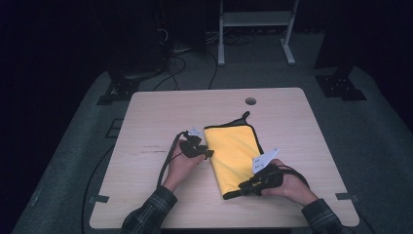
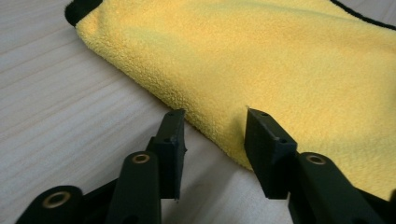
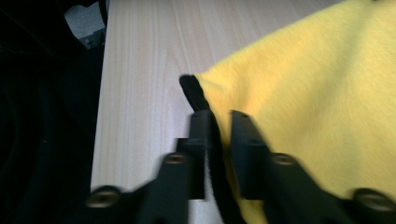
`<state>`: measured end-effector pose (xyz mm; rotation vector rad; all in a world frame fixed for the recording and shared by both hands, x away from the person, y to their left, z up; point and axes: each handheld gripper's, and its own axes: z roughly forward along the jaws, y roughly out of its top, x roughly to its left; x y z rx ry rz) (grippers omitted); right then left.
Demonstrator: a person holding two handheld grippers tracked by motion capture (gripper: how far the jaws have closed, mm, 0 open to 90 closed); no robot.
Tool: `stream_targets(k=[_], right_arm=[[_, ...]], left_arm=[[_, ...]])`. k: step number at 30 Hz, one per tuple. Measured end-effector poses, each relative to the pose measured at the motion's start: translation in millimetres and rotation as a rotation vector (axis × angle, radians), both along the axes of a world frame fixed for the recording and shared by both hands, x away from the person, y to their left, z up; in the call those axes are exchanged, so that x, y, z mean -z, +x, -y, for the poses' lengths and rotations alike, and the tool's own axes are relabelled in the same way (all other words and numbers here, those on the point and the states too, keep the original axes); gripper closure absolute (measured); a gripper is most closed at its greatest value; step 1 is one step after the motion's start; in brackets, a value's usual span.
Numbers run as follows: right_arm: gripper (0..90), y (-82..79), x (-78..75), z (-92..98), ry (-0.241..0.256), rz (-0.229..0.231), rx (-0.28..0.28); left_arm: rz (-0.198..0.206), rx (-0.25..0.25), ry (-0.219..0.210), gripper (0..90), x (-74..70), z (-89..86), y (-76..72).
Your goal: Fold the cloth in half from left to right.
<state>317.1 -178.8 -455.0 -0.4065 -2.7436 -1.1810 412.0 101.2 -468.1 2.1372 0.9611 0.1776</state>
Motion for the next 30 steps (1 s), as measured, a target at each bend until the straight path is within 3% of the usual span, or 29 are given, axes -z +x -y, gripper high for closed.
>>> stream_targets(k=[3,6,9,10,11,14,22,30], right_arm=[[56.4,-0.3,-5.8,12.4,0.041,0.035,0.048],[52.2,4.0,-9.8,30.7,0.053,0.090,0.139],[49.6,11.2,-4.3,45.0,0.007,0.146,0.224],[49.6,11.2,-4.3,45.0,0.007,0.146,0.224],[48.7,16.8,3.2,52.8,-0.041,0.176,0.268],[48.4,21.3,12.5,58.8,-0.097,0.197,0.295],[50.2,21.0,17.9,58.9,-0.095,0.199,0.329],[49.8,-8.4,18.6,43.6,-0.068,0.169,0.245]], left_arm=[[0.018,0.008,-0.009,52.8,-6.6,-1.2,-6.7],[0.032,0.025,-0.001,47.8,-10.9,-0.3,-15.8],[0.038,0.056,-0.002,43.6,-11.2,4.8,-26.9],[0.038,0.056,-0.002,43.0,-11.2,4.8,-26.9],[0.043,0.072,-0.001,42.0,-11.3,8.2,-34.4],[0.047,0.100,0.010,40.6,-10.9,13.6,-43.0],[0.063,0.121,0.120,41.0,0.6,19.9,-47.9],[0.064,0.127,0.144,41.5,-0.7,1.0,-53.0]])
